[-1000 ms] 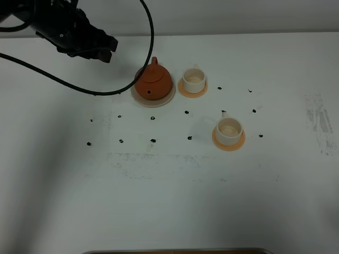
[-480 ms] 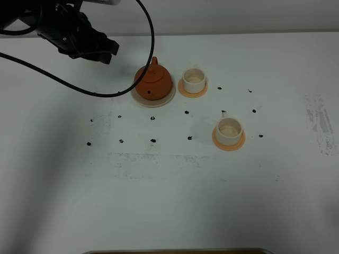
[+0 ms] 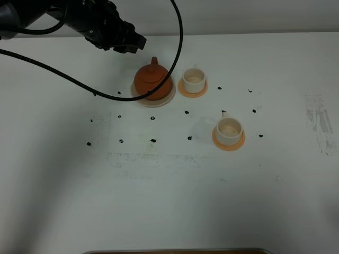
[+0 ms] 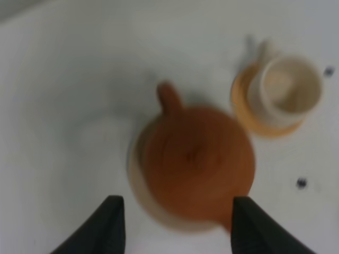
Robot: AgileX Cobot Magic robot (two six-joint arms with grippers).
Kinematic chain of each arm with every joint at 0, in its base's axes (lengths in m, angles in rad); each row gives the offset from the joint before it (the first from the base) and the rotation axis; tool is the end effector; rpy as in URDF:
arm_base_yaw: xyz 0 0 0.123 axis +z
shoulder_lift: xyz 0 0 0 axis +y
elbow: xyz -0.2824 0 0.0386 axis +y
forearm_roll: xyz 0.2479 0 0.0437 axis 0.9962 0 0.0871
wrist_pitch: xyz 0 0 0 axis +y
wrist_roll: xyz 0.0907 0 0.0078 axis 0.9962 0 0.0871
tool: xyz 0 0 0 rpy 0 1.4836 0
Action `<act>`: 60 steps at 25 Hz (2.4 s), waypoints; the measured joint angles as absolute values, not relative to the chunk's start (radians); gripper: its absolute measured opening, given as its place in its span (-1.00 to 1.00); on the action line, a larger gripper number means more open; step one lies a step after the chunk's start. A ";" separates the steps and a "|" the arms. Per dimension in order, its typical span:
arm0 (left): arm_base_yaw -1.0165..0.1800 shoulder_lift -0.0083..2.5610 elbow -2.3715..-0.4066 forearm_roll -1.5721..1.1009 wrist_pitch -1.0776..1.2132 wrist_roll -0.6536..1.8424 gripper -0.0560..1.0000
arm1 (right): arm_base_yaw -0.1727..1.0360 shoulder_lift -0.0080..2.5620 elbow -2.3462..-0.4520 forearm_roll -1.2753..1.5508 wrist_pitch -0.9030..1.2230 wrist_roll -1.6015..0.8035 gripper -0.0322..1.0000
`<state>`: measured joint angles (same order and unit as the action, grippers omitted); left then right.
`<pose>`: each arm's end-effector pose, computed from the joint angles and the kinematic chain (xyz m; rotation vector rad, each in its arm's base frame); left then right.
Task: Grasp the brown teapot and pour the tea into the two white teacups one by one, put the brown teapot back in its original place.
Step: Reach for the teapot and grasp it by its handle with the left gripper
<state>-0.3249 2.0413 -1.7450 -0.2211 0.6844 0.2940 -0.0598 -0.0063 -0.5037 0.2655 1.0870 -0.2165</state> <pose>0.4409 -0.1619 0.2570 0.6039 2.3827 -0.2598 -0.0077 0.0217 0.2784 -0.1772 2.0271 0.1452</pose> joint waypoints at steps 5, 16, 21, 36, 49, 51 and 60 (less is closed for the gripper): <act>-0.334 2.063 -1.794 -0.223 0.631 0.247 0.01 | -0.060 -0.006 -0.504 0.266 1.087 -0.217 -0.09; -0.357 2.321 -2.064 -0.223 0.624 0.196 0.01 | -0.060 -0.006 -0.504 0.246 1.086 -0.217 -0.09; -0.371 2.384 -2.123 -0.223 0.641 0.187 0.01 | -0.060 -0.006 -0.504 0.242 1.087 -0.217 -0.09; -0.373 2.412 -2.131 -0.193 0.696 0.163 0.01 | -0.060 -0.006 -0.504 0.243 1.087 -0.217 -0.09; -0.355 2.447 -2.131 -0.141 0.672 0.141 0.01 | -0.060 -0.006 -0.504 0.243 1.087 -0.217 -0.09; -0.354 2.460 -2.131 -0.141 0.641 0.141 0.01 | -0.060 -0.006 -0.504 0.243 1.087 -0.217 -0.09; -0.354 2.494 -2.131 -0.200 0.554 0.149 -0.09 | -0.060 -0.006 -0.504 0.246 1.087 -0.217 -0.09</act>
<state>-0.3541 2.4943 -2.1308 -0.1997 0.5537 0.1494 -0.0598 -0.0063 -0.5037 0.2458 1.0869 -0.2165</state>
